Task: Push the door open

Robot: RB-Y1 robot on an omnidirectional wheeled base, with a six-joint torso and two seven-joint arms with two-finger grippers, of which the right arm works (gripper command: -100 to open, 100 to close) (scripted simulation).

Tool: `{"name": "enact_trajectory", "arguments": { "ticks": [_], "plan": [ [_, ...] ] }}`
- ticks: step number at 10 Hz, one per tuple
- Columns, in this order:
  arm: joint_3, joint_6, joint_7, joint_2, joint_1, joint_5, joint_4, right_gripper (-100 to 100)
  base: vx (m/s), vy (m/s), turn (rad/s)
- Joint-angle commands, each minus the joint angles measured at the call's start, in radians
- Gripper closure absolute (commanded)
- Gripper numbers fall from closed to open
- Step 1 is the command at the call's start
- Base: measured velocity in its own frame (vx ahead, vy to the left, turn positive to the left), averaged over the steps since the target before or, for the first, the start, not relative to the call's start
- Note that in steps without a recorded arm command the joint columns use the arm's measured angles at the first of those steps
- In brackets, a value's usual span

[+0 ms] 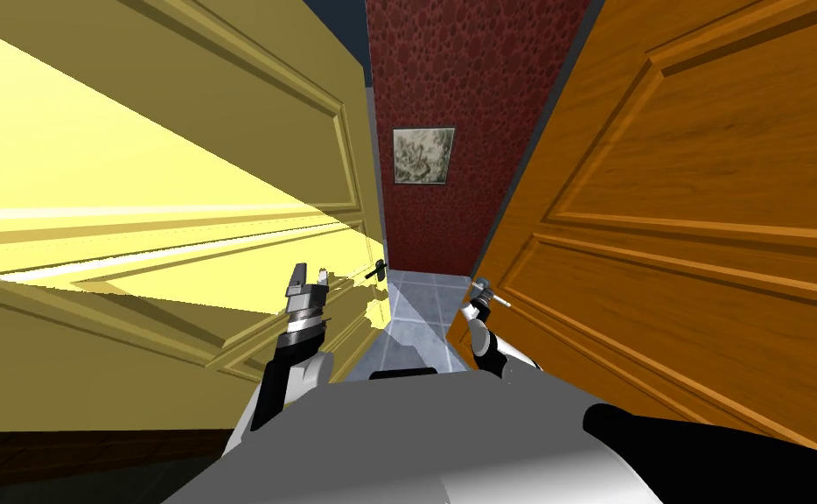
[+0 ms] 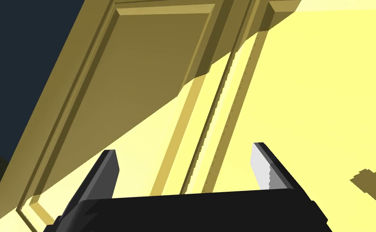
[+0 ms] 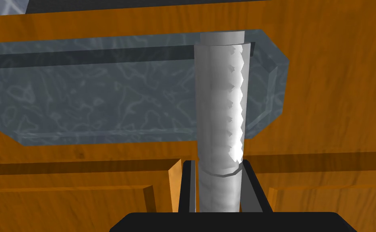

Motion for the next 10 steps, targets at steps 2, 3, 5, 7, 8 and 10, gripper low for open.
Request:
{"name": "enact_trajectory", "arguments": {
  "ticks": [2, 3, 5, 7, 8, 10],
  "plan": [
    [-0.039, -0.025, 0.045, 0.006, -0.008, -0.016, -0.024, 100, 0.096, -0.087, -0.003],
    [-0.051, -0.034, 0.058, 0.01, -0.012, -0.021, -0.023, 100, 0.097, -0.076, -0.003],
    [-0.083, -0.059, 0.093, 0.021, -0.023, -0.035, -0.02, 100, 0.125, -0.09, -0.011],
    [-0.102, -0.073, 0.114, 0.027, -0.03, -0.043, -0.018, 100, 0.141, -0.096, -0.008],
    [-0.111, -0.08, 0.124, 0.03, -0.033, -0.047, -0.017, 100, 0.061, -0.068, -0.01],
    [-0.144, -0.105, 0.161, 0.041, -0.045, -0.061, -0.013, 100, 0.107, -0.096, -0.003]
  ]
}}
